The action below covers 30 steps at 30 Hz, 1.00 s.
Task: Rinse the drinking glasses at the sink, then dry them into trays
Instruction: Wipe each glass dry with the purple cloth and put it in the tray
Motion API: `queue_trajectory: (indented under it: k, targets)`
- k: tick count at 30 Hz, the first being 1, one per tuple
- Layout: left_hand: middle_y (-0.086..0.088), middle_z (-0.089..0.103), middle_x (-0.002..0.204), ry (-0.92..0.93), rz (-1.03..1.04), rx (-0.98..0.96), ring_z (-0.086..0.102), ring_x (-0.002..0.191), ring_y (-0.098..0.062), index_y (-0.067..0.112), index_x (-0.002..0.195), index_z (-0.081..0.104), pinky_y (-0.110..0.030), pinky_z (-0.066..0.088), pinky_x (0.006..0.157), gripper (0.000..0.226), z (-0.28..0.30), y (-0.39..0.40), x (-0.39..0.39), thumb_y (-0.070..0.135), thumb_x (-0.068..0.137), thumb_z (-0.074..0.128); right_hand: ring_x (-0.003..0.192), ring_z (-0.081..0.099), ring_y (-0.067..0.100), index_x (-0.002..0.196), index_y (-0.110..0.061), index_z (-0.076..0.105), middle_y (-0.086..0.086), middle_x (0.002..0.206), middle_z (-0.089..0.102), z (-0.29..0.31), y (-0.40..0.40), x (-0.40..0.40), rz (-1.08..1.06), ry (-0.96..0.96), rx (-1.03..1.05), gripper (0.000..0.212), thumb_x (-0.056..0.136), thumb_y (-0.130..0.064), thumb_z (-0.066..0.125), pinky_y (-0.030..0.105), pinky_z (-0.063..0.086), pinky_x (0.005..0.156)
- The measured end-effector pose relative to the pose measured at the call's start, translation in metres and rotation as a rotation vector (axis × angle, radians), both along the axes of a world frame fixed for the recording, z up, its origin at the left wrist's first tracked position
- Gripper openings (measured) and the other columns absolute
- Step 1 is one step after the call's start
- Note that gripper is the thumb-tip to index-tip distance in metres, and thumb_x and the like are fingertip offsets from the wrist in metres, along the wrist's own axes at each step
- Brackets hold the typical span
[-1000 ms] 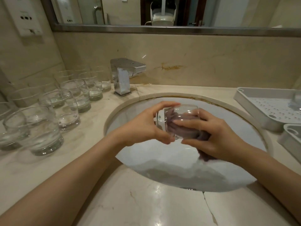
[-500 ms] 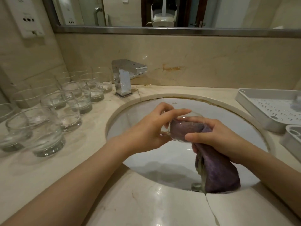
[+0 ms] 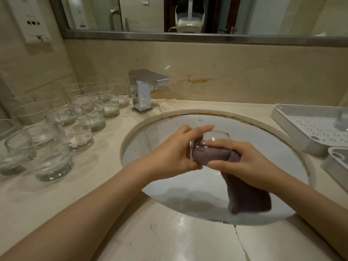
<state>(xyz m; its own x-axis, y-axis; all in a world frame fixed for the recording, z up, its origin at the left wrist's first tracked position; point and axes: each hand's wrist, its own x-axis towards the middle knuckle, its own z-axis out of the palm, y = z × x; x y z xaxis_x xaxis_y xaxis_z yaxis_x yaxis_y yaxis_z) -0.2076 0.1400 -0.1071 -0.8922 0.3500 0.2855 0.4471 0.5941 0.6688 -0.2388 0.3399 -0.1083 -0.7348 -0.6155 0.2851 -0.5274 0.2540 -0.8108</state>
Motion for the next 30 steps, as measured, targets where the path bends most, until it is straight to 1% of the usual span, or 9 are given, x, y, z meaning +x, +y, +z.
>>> queue_trajectory:
  k: [2,5,10,13,16,20,23,25,30]
  targets:
    - [-0.002,0.04,0.121,0.229,-0.005,-0.199,0.051,0.106,-0.021,0.044,0.144,0.028,-0.029,0.049,0.088,0.089,-0.002,-0.004,-0.002,0.007,0.079,0.076,0.068,0.065,0.008,0.11,-0.033,0.065,-0.01,0.082,0.072,0.002,-0.002,0.002,0.038,-0.363,-0.126,0.041,0.069,-0.034,0.071,0.017,0.051,0.063]
    - [-0.007,0.042,0.124,0.391,-0.016,-0.258,0.051,0.106,-0.022,0.04,0.143,0.029,-0.023,0.045,0.083,0.088,-0.003,-0.007,-0.004,0.007,0.077,0.077,0.061,0.062,0.016,0.111,-0.029,0.065,-0.003,0.073,0.07,0.007,-0.005,0.005,0.058,-0.417,-0.174,0.043,0.07,-0.026,0.078,0.022,0.051,0.057]
    - [-0.001,0.05,0.128,0.076,-0.031,0.107,0.055,0.112,-0.017,0.039,0.136,0.043,-0.027,0.051,0.092,0.085,0.004,-0.006,-0.004,0.009,0.067,0.083,0.096,0.063,0.0,0.113,-0.039,0.065,-0.017,0.103,0.067,0.002,0.001,0.001,-0.004,0.22,0.0,0.042,0.072,-0.041,0.076,0.012,0.047,0.081]
    - [0.005,0.05,0.129,-0.273,-0.067,0.419,0.069,0.094,-0.024,0.037,0.134,0.051,-0.036,0.06,0.072,0.085,0.012,-0.003,0.0,-0.011,0.068,0.077,0.102,0.063,0.013,0.129,-0.04,0.052,-0.003,0.121,0.059,-0.007,0.011,-0.01,-0.02,0.666,0.226,0.052,0.079,-0.047,0.062,0.031,0.055,0.08]
    - [0.013,0.046,0.128,-0.348,-0.099,0.455,0.07,0.093,-0.022,0.036,0.133,0.051,-0.036,0.061,0.069,0.084,0.014,-0.003,0.001,-0.015,0.07,0.074,0.099,0.066,0.022,0.129,-0.039,0.051,0.003,0.124,0.059,-0.009,0.011,-0.013,-0.048,0.781,0.279,0.05,0.081,-0.049,0.059,0.039,0.058,0.071]
    - [0.005,0.045,0.127,-0.219,-0.043,0.335,0.066,0.095,-0.026,0.037,0.135,0.045,-0.035,0.06,0.073,0.082,0.007,0.003,0.002,-0.008,0.073,0.076,0.103,0.061,0.004,0.123,-0.037,0.059,-0.011,0.116,0.062,-0.006,0.005,-0.008,-0.019,0.464,0.147,0.047,0.078,-0.05,0.069,0.018,0.05,0.084]
    - [0.004,0.041,0.122,0.103,-0.008,-0.026,0.052,0.112,-0.016,0.045,0.137,0.032,-0.027,0.048,0.096,0.087,0.001,-0.002,0.0,0.006,0.075,0.079,0.083,0.065,-0.006,0.101,-0.041,0.065,-0.025,0.089,0.07,0.001,-0.001,-0.001,-0.016,-0.07,-0.052,0.033,0.07,-0.034,0.076,0.009,0.047,0.071]
    - [0.004,0.038,0.122,0.26,-0.023,-0.197,0.049,0.114,-0.018,0.043,0.142,0.032,-0.026,0.046,0.094,0.088,-0.003,-0.008,-0.004,0.009,0.076,0.079,0.064,0.065,0.006,0.103,-0.034,0.067,-0.012,0.078,0.072,0.002,-0.002,-0.001,0.027,-0.339,-0.109,0.034,0.072,-0.027,0.08,0.015,0.05,0.061]
    - [0.002,0.043,0.125,0.29,-0.013,-0.142,0.046,0.115,-0.011,0.039,0.139,0.039,-0.01,0.039,0.09,0.083,-0.001,-0.007,-0.004,0.007,0.073,0.08,0.061,0.064,0.01,0.105,-0.03,0.068,-0.007,0.072,0.071,0.006,-0.003,0.003,0.057,-0.333,-0.147,0.044,0.064,-0.023,0.083,0.02,0.051,0.059]
